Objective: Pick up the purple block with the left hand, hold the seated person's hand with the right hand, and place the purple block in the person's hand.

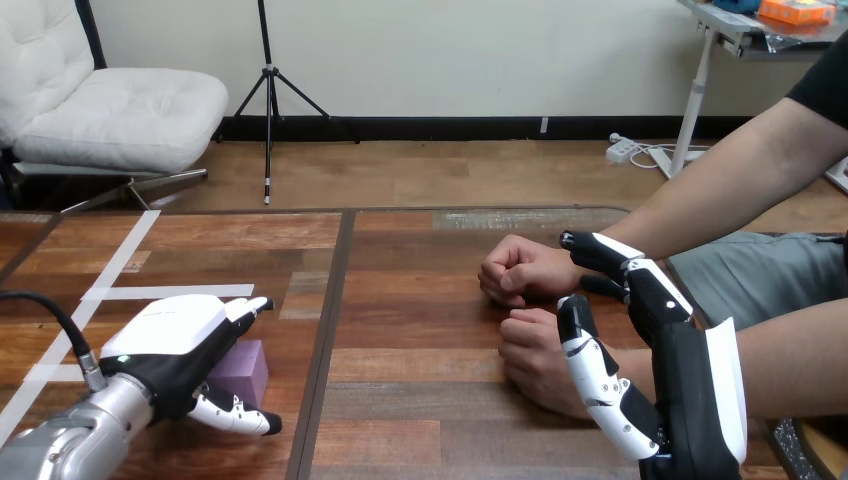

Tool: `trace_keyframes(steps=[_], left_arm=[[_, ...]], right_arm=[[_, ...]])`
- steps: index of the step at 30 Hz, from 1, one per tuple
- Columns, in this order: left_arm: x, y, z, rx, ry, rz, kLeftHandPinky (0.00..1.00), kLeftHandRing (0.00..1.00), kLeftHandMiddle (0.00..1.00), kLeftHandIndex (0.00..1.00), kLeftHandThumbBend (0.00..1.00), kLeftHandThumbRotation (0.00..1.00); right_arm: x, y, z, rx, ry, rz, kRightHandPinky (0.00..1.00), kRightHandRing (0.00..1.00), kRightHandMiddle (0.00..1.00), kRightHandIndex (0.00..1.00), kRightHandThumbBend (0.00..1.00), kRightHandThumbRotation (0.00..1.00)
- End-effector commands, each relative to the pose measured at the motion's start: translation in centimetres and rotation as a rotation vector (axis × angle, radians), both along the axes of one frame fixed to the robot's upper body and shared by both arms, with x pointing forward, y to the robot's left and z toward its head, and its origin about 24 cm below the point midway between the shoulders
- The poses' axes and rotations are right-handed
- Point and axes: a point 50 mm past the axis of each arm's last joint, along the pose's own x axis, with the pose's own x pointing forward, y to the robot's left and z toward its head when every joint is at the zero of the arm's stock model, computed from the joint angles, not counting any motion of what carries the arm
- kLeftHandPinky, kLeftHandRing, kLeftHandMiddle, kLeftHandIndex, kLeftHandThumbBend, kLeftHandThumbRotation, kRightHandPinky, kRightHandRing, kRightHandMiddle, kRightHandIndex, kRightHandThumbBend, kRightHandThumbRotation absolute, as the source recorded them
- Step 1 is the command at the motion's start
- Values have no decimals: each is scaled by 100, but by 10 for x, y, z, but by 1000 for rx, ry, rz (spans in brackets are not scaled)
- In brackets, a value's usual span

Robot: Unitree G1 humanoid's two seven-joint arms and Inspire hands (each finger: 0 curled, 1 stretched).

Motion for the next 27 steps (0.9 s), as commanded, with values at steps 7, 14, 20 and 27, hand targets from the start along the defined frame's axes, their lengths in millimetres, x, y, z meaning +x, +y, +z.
trace_keyframes(steps=[7, 14, 20, 27], left_arm=[[19, -1, 18, 25, -101, 6, 88, 93, 93, 93, 79, 27], [20, -1, 16, 37, -110, 7, 85, 91, 92, 92, 76, 25], [22, -1, 14, 50, -111, 19, 81, 88, 90, 91, 74, 24], [24, 0, 12, 73, -125, 28, 76, 85, 87, 87, 72, 20]], right_arm=[[10, 2, 10, 11, -79, 6, 73, 79, 78, 73, 31, 55], [10, 2, 10, 7, -81, 4, 73, 79, 78, 74, 31, 55], [10, 2, 10, 5, -80, 5, 73, 79, 78, 74, 31, 55], [10, 2, 10, 0, -84, 0, 73, 79, 78, 74, 31, 55]])
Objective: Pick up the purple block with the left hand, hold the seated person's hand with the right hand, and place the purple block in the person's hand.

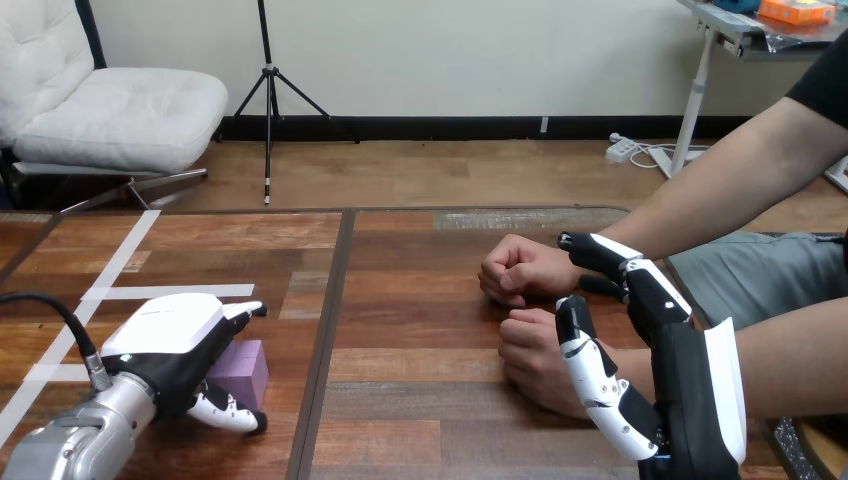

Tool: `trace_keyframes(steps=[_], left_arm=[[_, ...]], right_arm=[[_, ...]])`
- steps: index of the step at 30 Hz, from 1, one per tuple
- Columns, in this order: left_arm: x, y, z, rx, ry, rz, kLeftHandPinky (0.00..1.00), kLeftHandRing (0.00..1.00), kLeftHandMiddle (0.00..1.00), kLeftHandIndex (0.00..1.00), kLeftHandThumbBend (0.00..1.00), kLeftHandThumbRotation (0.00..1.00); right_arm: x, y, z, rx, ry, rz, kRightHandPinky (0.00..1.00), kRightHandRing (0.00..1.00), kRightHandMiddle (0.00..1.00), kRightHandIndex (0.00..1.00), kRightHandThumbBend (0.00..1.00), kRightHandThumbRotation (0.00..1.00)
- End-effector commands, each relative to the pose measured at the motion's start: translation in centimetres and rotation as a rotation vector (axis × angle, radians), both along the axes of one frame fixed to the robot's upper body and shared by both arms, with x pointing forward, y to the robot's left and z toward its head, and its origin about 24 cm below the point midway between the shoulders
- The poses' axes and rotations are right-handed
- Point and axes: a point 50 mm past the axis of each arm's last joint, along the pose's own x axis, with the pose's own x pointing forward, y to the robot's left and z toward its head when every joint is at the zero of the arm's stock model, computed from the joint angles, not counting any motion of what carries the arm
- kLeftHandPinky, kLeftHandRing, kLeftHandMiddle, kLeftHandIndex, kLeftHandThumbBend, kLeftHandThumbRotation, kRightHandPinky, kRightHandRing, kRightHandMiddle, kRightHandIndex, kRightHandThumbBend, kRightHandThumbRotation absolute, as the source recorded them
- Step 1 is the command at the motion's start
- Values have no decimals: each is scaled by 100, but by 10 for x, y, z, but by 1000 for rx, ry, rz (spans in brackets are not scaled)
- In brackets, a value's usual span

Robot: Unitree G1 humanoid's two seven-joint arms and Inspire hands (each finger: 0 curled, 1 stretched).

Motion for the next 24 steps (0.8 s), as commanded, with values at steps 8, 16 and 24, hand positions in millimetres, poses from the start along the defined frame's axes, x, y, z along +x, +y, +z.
trace_keyframes(steps=[8, 16, 24], left_arm=[[20, -2, 19, 61, -97, 1, 70, 79, 82, 83, 69, 14], [22, -3, 20, 78, -112, 7, 60, 72, 77, 77, 68, 4], [23, -5, 25, 84, -108, 12, 48, 62, 69, 69, 62, 0]], right_arm=[[11, 2, 10, 11, -77, -2, 72, 78, 78, 73, 32, 55], [11, 2, 10, 17, -77, 0, 72, 78, 78, 73, 33, 55], [11, 2, 10, 10, -78, -2, 72, 79, 78, 73, 32, 56]])
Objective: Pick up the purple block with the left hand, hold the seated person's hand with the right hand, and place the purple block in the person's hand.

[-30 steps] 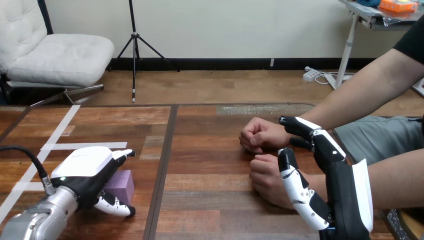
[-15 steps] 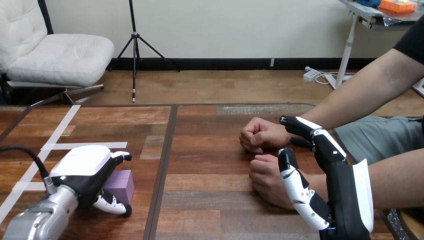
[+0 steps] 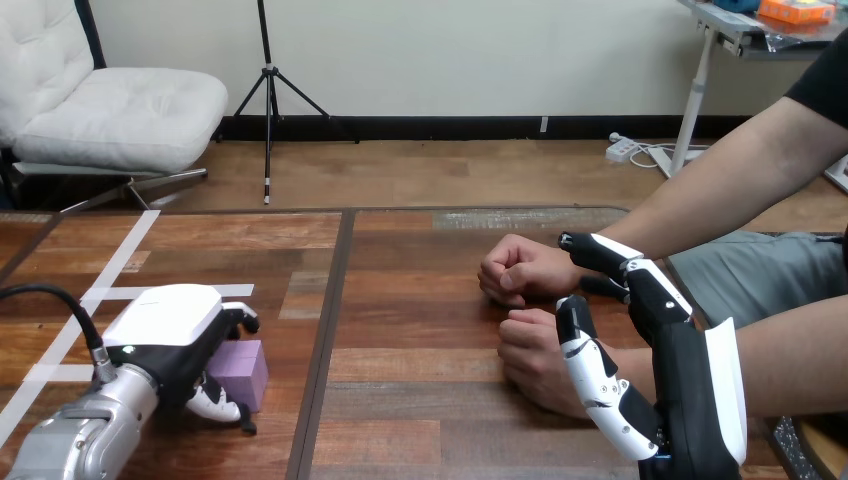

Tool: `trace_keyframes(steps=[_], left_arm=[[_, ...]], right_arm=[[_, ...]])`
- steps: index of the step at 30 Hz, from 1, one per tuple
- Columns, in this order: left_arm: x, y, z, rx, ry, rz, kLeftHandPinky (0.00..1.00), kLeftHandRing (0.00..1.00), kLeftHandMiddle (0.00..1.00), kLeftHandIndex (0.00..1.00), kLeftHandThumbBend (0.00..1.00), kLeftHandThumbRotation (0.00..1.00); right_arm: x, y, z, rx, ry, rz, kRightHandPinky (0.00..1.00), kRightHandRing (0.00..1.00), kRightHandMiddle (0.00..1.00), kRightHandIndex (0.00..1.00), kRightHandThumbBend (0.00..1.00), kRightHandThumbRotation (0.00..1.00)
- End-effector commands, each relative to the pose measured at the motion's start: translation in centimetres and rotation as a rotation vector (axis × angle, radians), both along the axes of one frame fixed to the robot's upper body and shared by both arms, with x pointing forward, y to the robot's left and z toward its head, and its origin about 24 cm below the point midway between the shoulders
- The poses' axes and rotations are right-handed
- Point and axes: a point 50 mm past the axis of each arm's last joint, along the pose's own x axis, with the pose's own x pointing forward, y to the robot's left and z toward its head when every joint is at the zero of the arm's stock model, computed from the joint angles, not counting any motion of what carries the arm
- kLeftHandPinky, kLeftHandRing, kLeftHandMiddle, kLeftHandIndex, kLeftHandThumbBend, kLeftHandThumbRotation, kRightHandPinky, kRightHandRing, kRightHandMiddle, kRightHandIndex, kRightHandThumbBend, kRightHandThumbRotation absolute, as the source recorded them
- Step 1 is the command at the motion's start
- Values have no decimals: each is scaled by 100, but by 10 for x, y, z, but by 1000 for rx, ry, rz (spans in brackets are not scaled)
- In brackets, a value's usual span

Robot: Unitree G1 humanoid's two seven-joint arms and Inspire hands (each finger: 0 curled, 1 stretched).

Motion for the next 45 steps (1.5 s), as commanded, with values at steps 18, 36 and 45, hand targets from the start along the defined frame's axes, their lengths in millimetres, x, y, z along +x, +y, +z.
trace_keyframes(steps=[18, 36, 45], left_arm=[[17, -12, 31, -2, -97, -19, 43, 52, 57, 56, 63, 0], [17, -12, 29, -8, -109, -27, 43, 51, 57, 55, 67, 0], [16, -12, 28, -23, -117, -23, 44, 52, 57, 56, 70, 0]], right_arm=[[12, 2, 11, 14, -79, 2, 72, 79, 78, 74, 31, 56], [13, 2, 12, 18, -82, 3, 73, 78, 78, 74, 31, 56], [13, 1, 12, 25, -81, 3, 73, 78, 78, 74, 31, 56]])
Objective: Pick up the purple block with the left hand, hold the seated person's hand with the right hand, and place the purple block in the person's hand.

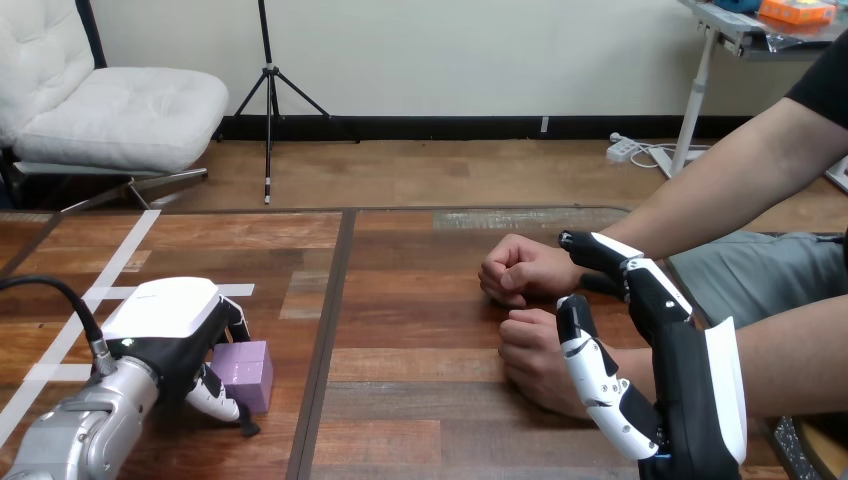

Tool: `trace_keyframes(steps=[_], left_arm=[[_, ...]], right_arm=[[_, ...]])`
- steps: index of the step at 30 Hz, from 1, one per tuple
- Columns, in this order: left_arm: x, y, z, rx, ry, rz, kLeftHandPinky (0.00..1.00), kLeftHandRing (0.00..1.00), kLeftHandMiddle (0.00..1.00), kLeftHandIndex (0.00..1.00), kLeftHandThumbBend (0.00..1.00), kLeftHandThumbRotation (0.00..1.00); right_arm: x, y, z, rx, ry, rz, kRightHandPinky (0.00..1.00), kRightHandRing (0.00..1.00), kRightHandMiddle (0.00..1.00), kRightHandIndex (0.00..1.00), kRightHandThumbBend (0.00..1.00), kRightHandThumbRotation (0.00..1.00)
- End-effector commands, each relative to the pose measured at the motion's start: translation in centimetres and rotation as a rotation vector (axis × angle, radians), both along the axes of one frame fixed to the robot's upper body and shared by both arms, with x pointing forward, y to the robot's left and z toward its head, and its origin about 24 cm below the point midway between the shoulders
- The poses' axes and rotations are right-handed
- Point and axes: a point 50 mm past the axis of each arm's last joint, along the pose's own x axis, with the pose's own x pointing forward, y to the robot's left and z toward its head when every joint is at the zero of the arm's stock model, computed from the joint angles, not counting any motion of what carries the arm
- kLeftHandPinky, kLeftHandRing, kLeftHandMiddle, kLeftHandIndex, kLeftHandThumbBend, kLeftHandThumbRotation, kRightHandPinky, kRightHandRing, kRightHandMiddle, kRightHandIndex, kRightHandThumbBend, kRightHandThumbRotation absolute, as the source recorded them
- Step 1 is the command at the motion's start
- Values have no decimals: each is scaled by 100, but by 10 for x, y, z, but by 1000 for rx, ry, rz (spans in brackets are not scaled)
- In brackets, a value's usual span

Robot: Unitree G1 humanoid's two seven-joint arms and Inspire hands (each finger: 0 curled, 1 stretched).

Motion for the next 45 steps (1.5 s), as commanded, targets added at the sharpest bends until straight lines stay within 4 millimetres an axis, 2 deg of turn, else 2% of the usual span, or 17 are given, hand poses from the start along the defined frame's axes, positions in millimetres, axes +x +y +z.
trace_keyframes(steps=[1, 20, 45], left_arm=[[14, -9, 21, -21, -113, -32, 44, 52, 57, 56, 70, 0], [12, -9, 19, -86, -154, -43, 38, 45, 50, 50, 70, 0], [5, -15, 23, -218, -270, -60, 37, 42, 48, 48, 73, 0]], right_arm=[[12, 1, 12, 24, -78, 3, 73, 78, 78, 74, 31, 56], [13, 1, 12, 27, -78, -5, 73, 78, 78, 74, 32, 55], [14, 0, 12, 25, -85, -2, 72, 78, 78, 74, 31, 52]])
